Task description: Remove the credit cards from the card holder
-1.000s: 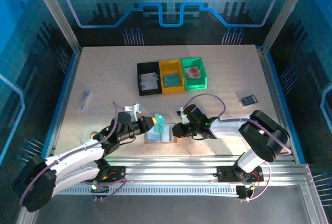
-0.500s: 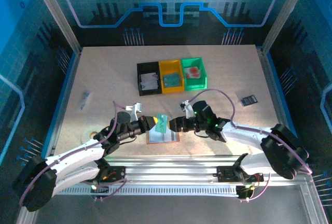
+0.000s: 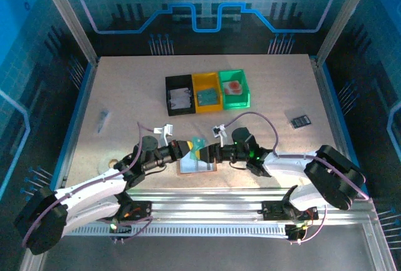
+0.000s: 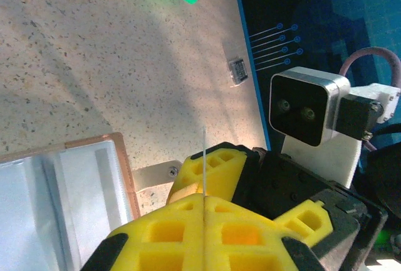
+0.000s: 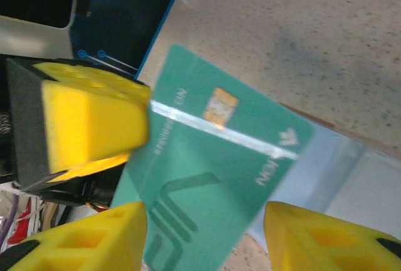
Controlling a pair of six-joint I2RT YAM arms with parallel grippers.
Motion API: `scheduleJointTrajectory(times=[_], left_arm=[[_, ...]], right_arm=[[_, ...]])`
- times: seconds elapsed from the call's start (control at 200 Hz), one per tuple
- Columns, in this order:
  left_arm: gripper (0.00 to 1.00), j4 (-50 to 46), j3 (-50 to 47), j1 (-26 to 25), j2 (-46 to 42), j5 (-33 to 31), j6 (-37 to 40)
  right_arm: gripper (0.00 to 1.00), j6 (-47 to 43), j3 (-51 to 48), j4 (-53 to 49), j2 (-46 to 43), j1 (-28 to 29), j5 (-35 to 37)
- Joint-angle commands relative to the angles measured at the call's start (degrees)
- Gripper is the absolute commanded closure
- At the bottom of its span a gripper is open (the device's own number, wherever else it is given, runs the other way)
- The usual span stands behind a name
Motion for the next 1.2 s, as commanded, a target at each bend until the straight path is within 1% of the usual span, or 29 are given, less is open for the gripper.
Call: scheduleJointTrajectory(times=[0.0, 0.055, 0.105, 0.16, 0.27, 0.29, 0.295, 0.32, 0.355, 0.36, 0.365, 0.415, 0.45, 0.48, 0.53, 0.55, 0.585, 0.615, 0.68, 0.745, 0.795, 0.905, 1.005, 1.196], left_arm=[[1.0, 2.3, -0.82, -0.47, 0.63, -0.37, -0.27], [1.0, 2.1, -0.81, -0.57, 0.71, -0.41, -0.21], [1.0, 1.29, -0.73, -0.52, 0.64, -0.53, 0.07], [1.0, -0.42, -0.49, -0.53, 0.28, -0.92, 0.83], [1.0, -5.26, 0.57, -0.33, -0.97, -0.87, 3.5], [0.93, -6.61, 0.98, -0.16, -1.27, -0.61, 4.32], [0.91, -6.95, 1.1, -0.11, -1.36, -0.53, 4.53], [0.8, -8.9, 1.68, 0.18, -1.98, -0.13, 5.64], [0.68, -11.89, 2.81, 0.81, -3.08, 0.5, 7.55], [0.65, -12.36, 2.98, 0.9, -3.23, 0.5, 7.73], [0.65, -12.81, 3.15, 1.03, -3.39, 0.74, 7.99], [0.52, -17.41, 5.27, 2.26, -5.16, 2.2, 10.91], [0.45, -21.04, 6.85, 3.22, -6.04, 3.72, 13.27], [0.41, -24.11, 8.74, 4.01, -6.71, 4.81, 15.23], [0.38, -27.94, 11.41, 5.23, -7.24, 7.21, 18.29], [0.35, -29.5, 12.45, 5.72, -7.24, 8.26, 19.69], [0.34, -32.15, 14.31, 6.4, -6.95, 9.64, 21.47], [0.34, -33.28, 15.07, 6.78, -6.36, 10.18, 21.27], [0.33, -28.96, 13.86, 6.8, -4.12, 14.56, 19.81], [0.33, -28.19, 14.48, 6.8, -1.11, 17.73, 20.28], [0.34, -25.78, 14.34, 6.8, 0.43, 20.38, 19.66], [0.38, -19.24, 13.15, 6.74, 3.24, 26.77, 17.52], [0.43, -14.12, 11.73, 6.28, 5.62, 30.91, 15.69], [0.48, -10.87, 10.7, 4.88, 6.44, 32.62, 15.14]], right_arm=[[0.54, 0.09, -1.5, 5.1, -1.23, 0.88, 0.53], [0.63, 0.67, -2.09, 6.35, -1.54, 0.81, 0.55], [0.71, 0.62, -2.25, 5.4, -2.47, 0.66, 0.89], [0.82, -0.35, -2.06, 2.36, -4.33, 0.46, 1.54], [0.98, -3.7, -0.9, -6.26, -8.42, -0.55, 1.52], [1.0, -4.35, -0.61, -7.7, -9.04, -0.83, 1.17], [1.0, -4.48, -0.56, -8.1, -9.19, -0.98, 1.03], [1.0, -5.25, -0.28, -9.71, -9.83, -1.57, 0.19], [1.0, -6.23, 0.27, -12.1, -10.5, -2.46, -1.64], [1.0, -6.34, 0.36, -12.45, -10.54, -2.63, -1.91], [1.0, -6.45, 0.49, -12.71, -10.55, -2.76, -2.3], [1.0, -8.26, 2.11, -16.99, -10.31, -4.27, -6.52], [1.0, -9.87, 3.76, -20.36, -9.57, -5.12, -10.36], [1.0, -11.28, 5.11, -23.32, -9.13, -5.7, -12.78], [1.0, -13.83, 6.91, -28.23, -8.54, -6.03, -16.4], [1.0, -15.0, 7.65, -30.07, -8.39, -6.11, -17.64], [1.0, -16.75, 8.68, -32.83, -8.53, -6.19, -19.09], [1.0, -18.12, 9.42, -34.77, -8.62, -6.18, -20.49], [1.0, -20.77, 11.21, -38.52, -8.76, -6.16, -24.33], [1.0, -22.37, 12.08, -40.83, -9.01, -6.1, -26.91], [1.0, -24.3, 12.95, -43.48, -8.9, -6.22, -28.24], [1.0, -22.77, 13.25, -41.04, -6.79, -5.85, -32.06], [1.0, -23.53, 13.9, -42.12, -5.54, -5.59, -32.27], [1.0, -23.86, 13.81, -42.42, -5.52, -5.71, -32.02]])
